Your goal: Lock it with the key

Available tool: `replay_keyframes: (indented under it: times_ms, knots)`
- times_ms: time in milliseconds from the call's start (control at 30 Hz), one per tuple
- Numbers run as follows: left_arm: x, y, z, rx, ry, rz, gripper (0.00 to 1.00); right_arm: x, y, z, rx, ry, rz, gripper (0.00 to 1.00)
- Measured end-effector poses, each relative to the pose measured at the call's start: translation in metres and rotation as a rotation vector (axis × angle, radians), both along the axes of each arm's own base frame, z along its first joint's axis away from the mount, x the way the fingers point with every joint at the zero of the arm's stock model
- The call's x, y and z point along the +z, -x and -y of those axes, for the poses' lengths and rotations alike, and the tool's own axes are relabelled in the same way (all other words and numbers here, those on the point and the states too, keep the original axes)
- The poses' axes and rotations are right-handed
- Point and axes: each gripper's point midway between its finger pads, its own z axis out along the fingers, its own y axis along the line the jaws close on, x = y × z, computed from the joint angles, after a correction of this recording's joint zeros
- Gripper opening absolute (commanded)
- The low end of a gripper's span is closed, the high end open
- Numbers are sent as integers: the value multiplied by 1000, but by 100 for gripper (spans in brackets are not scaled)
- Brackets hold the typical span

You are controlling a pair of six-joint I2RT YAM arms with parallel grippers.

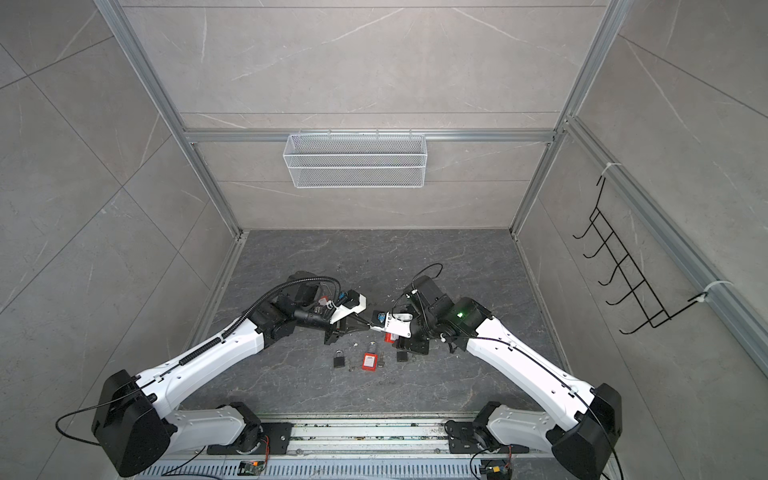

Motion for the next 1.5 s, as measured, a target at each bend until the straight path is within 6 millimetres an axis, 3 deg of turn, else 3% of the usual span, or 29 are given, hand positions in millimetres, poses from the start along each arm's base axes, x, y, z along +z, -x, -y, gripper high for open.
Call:
replay_keyframes:
  times_ms: [200,400,600,933,1300,1500]
  knots:
    - [1,9,1,0,44,-43,0,17,-3,8,-10,-6,82,61]
    - [13,19,5,-15,101,-19,0,41,2,10,4,-30,101,51]
    - [18,25,6,-22,129,-1,0,33,16,13,39,-2,20,43]
    - [27,28,7,-34,157,28,0,30,33,18,62,24,-68,42]
    - [25,34,6,-45,157,26,0,23,30,13,92,64,-117,8]
    - [25,37,6,-59,162,17,0,25,34,12,105,59,-145,7]
